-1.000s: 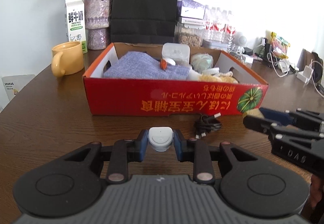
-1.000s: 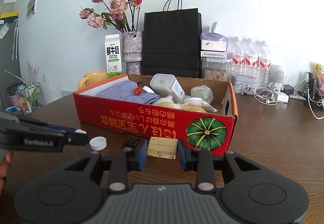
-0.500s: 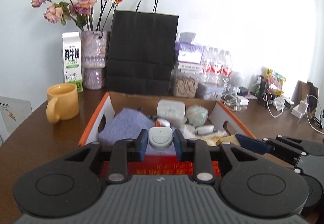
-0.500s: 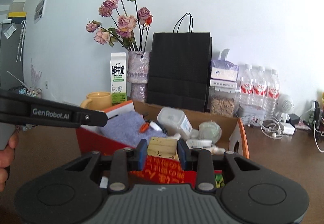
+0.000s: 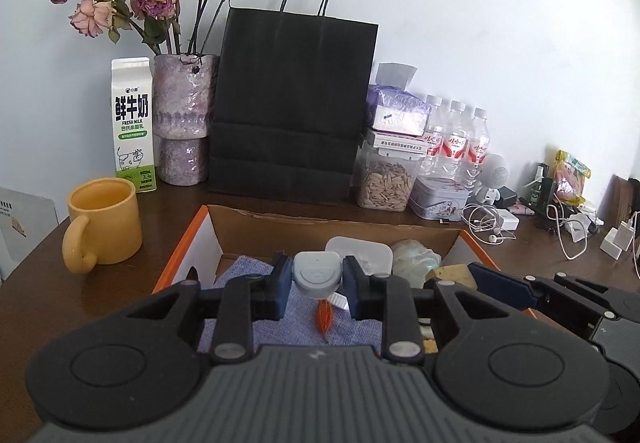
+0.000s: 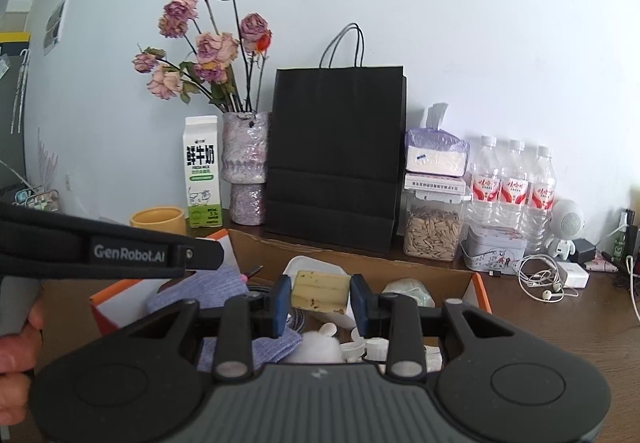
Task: Organize objects
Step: 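Carry the white cap and beige block over the red box, then open both grippers to drop the cap and block into the box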
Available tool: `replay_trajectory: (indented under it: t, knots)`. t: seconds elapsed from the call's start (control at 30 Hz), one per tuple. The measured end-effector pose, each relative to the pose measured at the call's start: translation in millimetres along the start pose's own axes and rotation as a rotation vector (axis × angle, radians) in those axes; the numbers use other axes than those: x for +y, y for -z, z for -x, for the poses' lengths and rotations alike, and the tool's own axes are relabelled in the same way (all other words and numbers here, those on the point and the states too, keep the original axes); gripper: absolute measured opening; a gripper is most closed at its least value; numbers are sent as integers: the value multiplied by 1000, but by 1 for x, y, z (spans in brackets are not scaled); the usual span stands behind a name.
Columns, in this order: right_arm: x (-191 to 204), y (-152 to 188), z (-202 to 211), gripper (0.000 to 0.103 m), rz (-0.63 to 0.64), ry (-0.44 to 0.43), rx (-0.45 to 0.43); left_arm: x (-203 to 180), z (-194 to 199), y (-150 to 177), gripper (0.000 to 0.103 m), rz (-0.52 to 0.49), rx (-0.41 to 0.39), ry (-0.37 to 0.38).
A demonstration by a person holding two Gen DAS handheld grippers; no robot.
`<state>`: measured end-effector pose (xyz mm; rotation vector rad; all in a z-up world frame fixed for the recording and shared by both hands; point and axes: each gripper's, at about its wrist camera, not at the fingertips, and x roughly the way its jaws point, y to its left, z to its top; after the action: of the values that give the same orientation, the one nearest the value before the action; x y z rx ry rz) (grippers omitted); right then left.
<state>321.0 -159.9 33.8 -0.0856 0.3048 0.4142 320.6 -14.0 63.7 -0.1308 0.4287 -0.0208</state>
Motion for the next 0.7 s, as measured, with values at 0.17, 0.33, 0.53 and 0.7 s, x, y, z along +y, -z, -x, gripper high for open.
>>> replay_trajectory:
  t: [0.17,0.33,0.53,0.7]
  knots:
    - [-8,7,-16,31,-6,15,19,3,-23,0,28,9,32,-9]
    - [-14,16,-23,31,-12,22,52,2,-30,4,28,-7,41,-10]
    - [-12,20,-18,103,-10,21,51,3,-23,6,103,12,-9,-59]
    - [-11,21,-17,103,-5,27,50,1,-23,7,103,7,-9,-83]
